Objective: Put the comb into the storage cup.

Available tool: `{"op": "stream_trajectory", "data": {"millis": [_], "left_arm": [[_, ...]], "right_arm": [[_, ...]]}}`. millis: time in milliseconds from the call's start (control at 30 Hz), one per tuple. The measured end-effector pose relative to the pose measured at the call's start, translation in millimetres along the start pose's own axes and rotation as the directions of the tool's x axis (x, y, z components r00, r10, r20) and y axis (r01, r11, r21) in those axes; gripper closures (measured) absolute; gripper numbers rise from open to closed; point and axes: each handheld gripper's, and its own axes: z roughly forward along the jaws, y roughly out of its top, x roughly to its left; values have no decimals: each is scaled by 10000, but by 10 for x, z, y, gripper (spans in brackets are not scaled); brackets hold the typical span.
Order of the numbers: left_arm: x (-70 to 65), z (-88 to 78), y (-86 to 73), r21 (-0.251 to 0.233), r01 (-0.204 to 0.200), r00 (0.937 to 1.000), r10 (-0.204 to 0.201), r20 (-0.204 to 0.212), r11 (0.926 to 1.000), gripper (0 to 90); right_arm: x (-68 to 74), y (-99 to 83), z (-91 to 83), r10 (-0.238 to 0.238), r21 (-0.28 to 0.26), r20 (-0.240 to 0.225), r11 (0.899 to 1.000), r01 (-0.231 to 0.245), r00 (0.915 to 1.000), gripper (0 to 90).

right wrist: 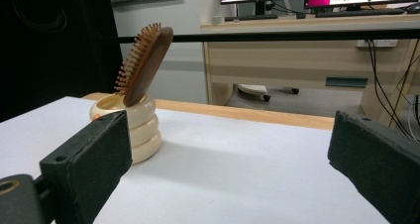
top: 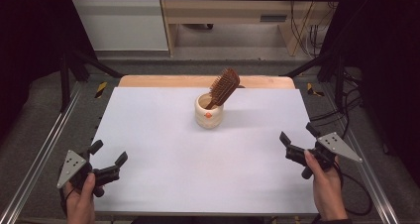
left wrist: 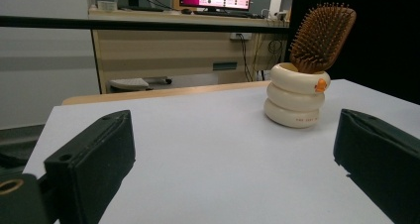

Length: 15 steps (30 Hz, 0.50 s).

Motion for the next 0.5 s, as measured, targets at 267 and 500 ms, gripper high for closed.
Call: {"op": "stream_trajectory", "data": {"millis": [267,500], "left_arm": [[-5,-17,-1,0,17,10000,-17,46,10000,27],[5,-7,-17,60,-29,9999,29,111,10000,27]], "right_arm": [[68,-93,-48,-53,-40,-68,10000,53,10000,35],[85,-212,-94,-72,94,-141,9999,73,9999,34]]}}
